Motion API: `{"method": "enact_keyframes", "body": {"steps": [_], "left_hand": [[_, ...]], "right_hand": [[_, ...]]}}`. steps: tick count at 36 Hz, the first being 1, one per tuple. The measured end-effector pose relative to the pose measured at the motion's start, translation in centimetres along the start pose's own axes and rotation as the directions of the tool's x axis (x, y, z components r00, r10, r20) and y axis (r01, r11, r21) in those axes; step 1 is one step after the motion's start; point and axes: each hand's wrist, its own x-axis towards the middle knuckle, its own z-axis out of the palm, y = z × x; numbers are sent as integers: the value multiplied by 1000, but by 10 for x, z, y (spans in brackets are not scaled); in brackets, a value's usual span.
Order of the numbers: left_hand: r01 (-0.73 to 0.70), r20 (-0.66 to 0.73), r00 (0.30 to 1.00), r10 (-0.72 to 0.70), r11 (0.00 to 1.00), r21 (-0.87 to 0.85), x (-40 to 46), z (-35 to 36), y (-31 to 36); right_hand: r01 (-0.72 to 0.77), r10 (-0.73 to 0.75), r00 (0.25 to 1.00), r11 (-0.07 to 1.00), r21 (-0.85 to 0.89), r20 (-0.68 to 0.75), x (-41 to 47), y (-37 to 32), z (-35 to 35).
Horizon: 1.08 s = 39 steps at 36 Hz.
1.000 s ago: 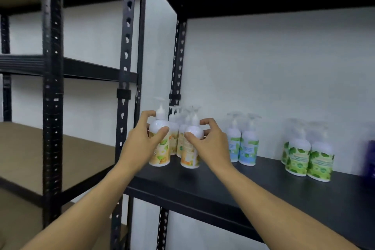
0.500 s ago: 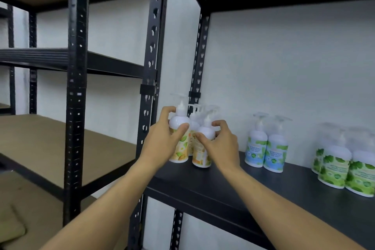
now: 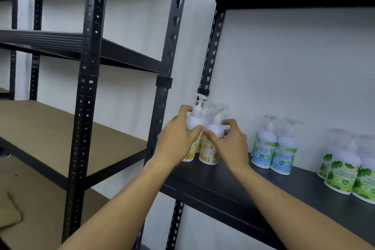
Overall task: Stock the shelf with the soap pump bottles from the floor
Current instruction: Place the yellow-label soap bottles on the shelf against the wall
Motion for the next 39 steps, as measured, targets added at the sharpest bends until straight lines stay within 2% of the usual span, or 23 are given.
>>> {"method": "enact_keyframes", "body": {"steps": [10,12,15,17,19,21,28,39], "left_hand": [[-17,0,1000,17,998,-62,1,-3,-4],[-11,-2,1000,11,997,-72,1,-4,-5],[-7,-11,1000,6,996,-89,1,-4,-6],[-2,-18,1000,1,995,-98,3,-3,-6],[4,-29,1000,-7,995,-104,5,-1,-6],[31,-33,999,-36,991,-132,8,2,-5],[122,32,993,-117,968,-220,25,11,-10],[221,98,974,-203,947,-234,30,31,-26]], "right_hand": [[3,-4,1000,1000,-25,-13,-7,-6,1],[-7,8,1000,1000,-18,18,-9,-10,-1],[-67,71,988,997,-32,138,-21,-15,-9],[-97,140,954,981,-171,263,-30,-11,-15],[-51,245,869,909,-415,430,-38,-2,-21],[4,365,774,814,-580,517,-45,4,-24],[57,413,749,739,-671,518,-50,10,-18],[54,456,726,709,-704,515,-52,-1,-18]]}}
